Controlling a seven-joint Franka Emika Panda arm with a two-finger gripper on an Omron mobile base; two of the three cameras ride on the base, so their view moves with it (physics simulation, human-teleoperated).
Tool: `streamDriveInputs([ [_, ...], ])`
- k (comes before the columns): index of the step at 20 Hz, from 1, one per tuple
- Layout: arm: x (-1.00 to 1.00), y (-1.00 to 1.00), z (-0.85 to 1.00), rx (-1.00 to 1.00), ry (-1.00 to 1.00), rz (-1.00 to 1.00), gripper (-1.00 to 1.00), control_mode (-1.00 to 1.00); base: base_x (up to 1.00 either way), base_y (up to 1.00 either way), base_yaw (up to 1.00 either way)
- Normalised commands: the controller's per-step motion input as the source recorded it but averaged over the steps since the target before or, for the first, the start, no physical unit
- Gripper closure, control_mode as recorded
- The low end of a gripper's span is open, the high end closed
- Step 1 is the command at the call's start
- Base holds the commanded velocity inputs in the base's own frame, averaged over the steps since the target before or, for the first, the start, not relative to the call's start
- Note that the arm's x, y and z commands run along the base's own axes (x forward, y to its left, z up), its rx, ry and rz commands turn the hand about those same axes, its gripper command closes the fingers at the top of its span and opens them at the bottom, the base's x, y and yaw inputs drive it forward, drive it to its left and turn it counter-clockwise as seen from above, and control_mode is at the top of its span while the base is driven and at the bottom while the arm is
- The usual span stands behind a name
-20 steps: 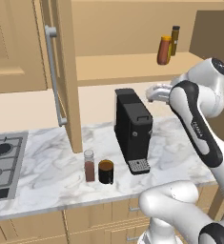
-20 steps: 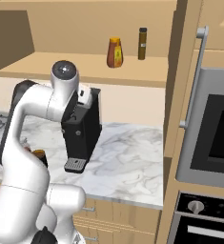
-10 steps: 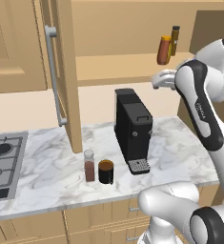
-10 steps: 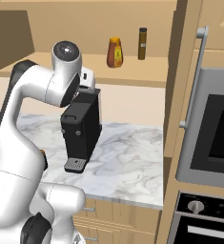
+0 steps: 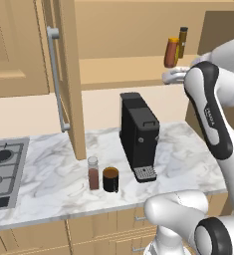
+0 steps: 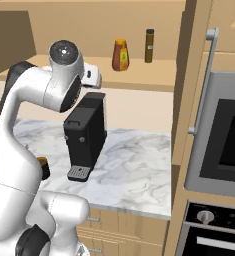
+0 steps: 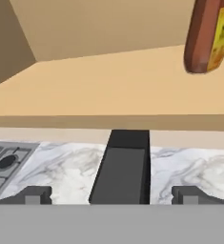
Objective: Pick the cinnamon and honey bottle from the cabinet and place them next to the mug.
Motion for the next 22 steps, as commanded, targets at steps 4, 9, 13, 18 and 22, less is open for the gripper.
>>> streamDriveInputs([
  [4, 0.0, 0.01, 0.0, -0.04, -0.31, -0.15, -1.0, -1.0, 0.0, 0.0, 0.0],
  [9, 0.0, 0.01, 0.14, -0.09, -0.11, -0.13, -1.0, -1.0, 0.0, 0.0, 0.0],
  [13, -0.06, -0.01, 0.73, -0.04, 0.03, -0.03, -1.0, -1.0, 0.0, 0.0, 0.0],
  [18, -0.04, -0.04, 0.65, 0.0, 0.01, -0.02, -1.0, -1.0, 0.0, 0.0, 0.0],
  [22, 0.23, -0.17, 0.06, 0.0, 0.06, -0.03, -1.0, -1.0, 0.0, 0.0, 0.0],
])
